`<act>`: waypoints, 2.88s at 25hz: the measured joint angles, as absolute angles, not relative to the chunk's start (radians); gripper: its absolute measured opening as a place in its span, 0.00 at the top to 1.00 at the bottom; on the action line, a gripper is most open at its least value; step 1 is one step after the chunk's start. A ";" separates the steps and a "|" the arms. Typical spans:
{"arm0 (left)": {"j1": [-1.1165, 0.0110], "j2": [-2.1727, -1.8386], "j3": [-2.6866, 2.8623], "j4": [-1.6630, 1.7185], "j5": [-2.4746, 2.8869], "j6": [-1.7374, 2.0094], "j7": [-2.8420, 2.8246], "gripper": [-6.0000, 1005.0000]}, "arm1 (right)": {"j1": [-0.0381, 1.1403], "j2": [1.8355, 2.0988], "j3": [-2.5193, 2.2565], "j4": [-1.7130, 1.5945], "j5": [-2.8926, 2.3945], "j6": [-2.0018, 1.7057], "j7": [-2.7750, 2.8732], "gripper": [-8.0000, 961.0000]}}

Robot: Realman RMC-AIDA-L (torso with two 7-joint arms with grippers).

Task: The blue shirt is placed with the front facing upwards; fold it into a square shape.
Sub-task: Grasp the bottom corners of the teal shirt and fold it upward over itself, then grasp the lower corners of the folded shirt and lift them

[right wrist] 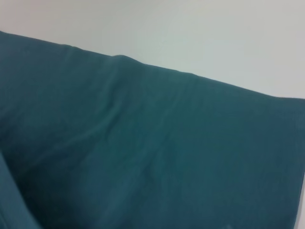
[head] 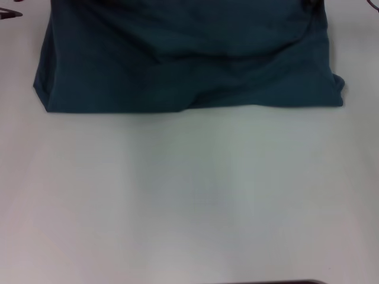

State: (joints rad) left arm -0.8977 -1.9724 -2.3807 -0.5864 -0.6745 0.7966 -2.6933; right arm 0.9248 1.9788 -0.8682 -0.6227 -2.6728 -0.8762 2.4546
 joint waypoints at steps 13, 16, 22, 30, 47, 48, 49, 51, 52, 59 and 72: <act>-0.896 -1.978 -2.360 -0.598 -0.615 0.751 -2.765 0.99 | 0.921 1.980 -0.870 -0.623 -2.679 -0.852 2.455 0.90; -0.899 -1.982 -2.342 -0.598 -0.613 0.753 -2.754 0.99 | 0.920 1.982 -0.873 -0.621 -2.679 -0.839 2.454 0.90; -0.902 -1.990 -2.322 -0.598 -0.603 0.751 -2.742 0.99 | 0.919 1.996 -0.932 -0.611 -2.680 -0.803 2.455 0.89; -0.918 -2.022 -2.321 -0.597 -0.619 0.743 -2.613 0.99 | 0.915 2.007 -0.943 -0.607 -2.693 -0.793 2.462 0.89; -0.952 -1.979 -2.321 -0.533 -0.613 0.792 -2.663 0.94 | 0.923 2.000 -0.953 -0.613 -2.711 -0.818 2.498 0.88; -0.946 -1.979 -2.321 -0.535 -0.613 0.793 -2.670 0.93 | 0.924 1.999 -0.954 -0.616 -2.723 -0.823 2.509 0.88; -0.940 -1.979 -2.322 -0.539 -0.613 0.795 -2.676 0.91 | 0.924 1.999 -0.953 -0.617 -2.733 -0.830 2.518 0.88; -0.927 -1.979 -2.326 -0.555 -0.613 0.801 -2.683 0.85 | 0.925 1.995 -0.948 -0.621 -2.745 -0.847 2.534 0.84; -0.918 -1.982 -2.328 -0.570 -0.613 0.808 -2.688 0.81 | 0.925 1.992 -0.944 -0.625 -2.743 -0.860 2.538 0.80; -0.819 -2.015 -2.337 -0.758 -0.664 0.922 -2.711 0.56 | 0.848 1.982 -0.884 -0.787 -2.613 -1.050 2.503 0.49; -0.557 -2.031 -2.381 -0.936 -0.995 1.178 -2.652 0.13 | 0.480 1.993 -0.711 -0.877 -1.928 -1.541 2.156 0.02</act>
